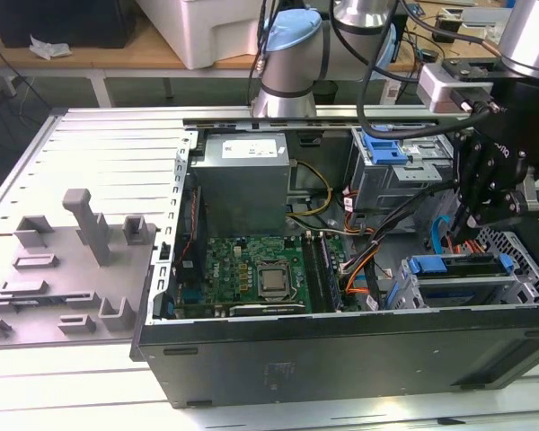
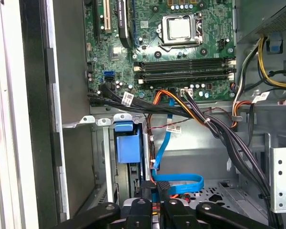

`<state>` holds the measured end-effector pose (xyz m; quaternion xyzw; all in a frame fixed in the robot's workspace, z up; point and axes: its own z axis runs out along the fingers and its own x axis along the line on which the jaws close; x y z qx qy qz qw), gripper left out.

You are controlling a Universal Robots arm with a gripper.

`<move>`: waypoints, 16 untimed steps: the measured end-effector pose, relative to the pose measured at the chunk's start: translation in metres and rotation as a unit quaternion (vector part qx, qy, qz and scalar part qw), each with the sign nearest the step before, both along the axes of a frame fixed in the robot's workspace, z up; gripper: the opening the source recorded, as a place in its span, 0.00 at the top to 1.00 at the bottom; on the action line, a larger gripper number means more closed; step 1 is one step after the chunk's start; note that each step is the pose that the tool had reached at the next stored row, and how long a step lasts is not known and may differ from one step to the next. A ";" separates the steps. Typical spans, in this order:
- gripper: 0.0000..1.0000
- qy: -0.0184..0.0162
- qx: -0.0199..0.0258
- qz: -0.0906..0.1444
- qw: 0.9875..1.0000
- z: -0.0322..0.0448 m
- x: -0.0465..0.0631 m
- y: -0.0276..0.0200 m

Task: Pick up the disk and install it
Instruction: 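Insert the second disk wire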

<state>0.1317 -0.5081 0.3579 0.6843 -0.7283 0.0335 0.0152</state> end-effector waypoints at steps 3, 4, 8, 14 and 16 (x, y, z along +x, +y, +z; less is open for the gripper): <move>0.84 0.003 0.000 0.002 1.000 0.0000 0.001 -0.0022; 0.84 0.003 0.000 0.002 1.000 0.0000 0.001 -0.0041; 0.84 0.003 0.000 0.003 1.000 0.0000 0.001 -0.0090; 0.84 0.003 0.000 0.005 1.000 -0.0001 0.002 -0.0124; 0.84 0.003 0.000 0.006 1.000 -0.0004 0.004 -0.0128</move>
